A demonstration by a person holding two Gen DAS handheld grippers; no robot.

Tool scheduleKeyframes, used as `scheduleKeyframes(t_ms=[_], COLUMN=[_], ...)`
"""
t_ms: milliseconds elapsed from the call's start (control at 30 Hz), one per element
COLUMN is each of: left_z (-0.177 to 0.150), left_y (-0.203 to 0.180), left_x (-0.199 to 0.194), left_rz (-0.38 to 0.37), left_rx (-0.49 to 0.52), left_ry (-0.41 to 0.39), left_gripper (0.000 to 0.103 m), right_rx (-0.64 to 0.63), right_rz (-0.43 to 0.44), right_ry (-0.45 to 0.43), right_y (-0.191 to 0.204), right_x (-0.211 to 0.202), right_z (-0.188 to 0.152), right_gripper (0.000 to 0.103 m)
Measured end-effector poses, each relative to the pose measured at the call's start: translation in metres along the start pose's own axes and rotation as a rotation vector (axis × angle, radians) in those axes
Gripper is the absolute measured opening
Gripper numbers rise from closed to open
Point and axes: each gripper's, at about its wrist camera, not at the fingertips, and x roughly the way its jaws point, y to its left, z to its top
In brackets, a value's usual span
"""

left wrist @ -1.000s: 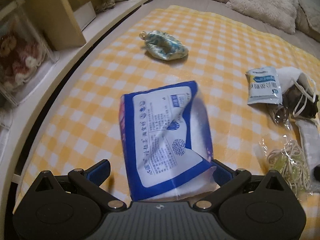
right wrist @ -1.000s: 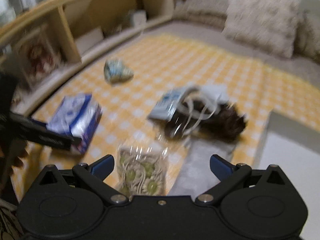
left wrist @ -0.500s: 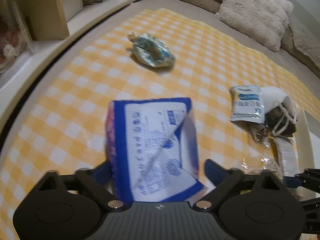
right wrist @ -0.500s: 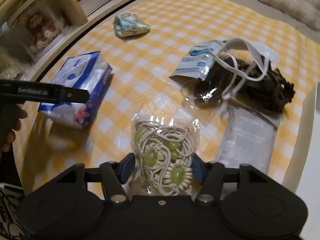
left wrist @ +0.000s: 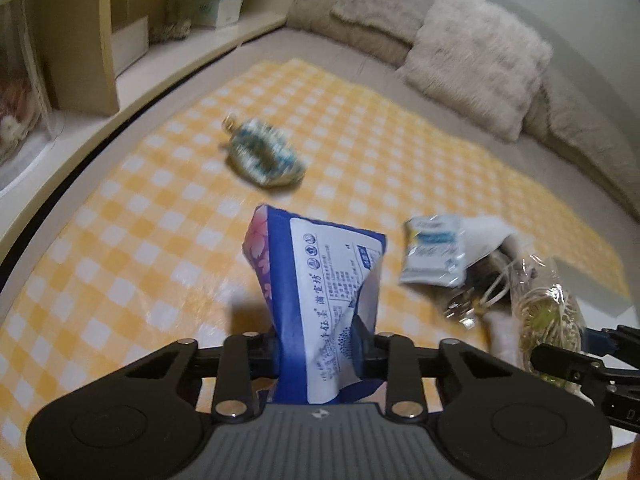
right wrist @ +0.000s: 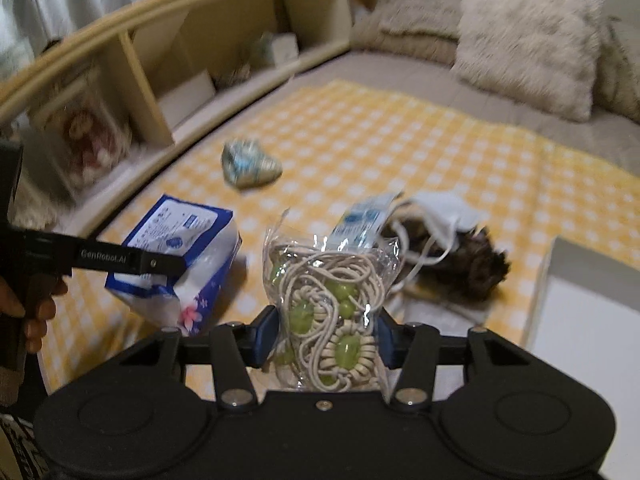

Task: Organize soft objects
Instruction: 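Carry the hair-tie bag and tissue pack with both tools over the white box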

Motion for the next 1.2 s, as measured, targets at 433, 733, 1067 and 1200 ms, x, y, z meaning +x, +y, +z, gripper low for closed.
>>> scheduleKeyframes(t_ms=[433,733,1067,1200], left_z=[0.017,0.017,-0.005,-0.014], left_y=[-0.043,-0.105,-0.176,-0.201], left_x=[-0.041,-0.038,-0.021,-0.013], left_rz=[-0.163,-0.279,-0.380,-0.412], left_rx=[-0.003,0.067,0.183,0.208], left_ry=[-0.130,-0.123,-0.048,-0.011], left_gripper=[0.023,0.023,0.024,0.024], right_rx=[0.060,0.116,0.221,0.256], right_rz=[-0.062,-0.179,-0.309,-0.335], right_ry=[-0.170,-0.237,-0.218,-0.192], right_y=[-0.025,-0.066,-0.120,-0.139], right_x=[-0.062,-0.107,-0.142,-0.148], right_z=[0.007,-0.008,-0.044,-0.058], right_gripper=[0.051,0.051,0.052,0.052])
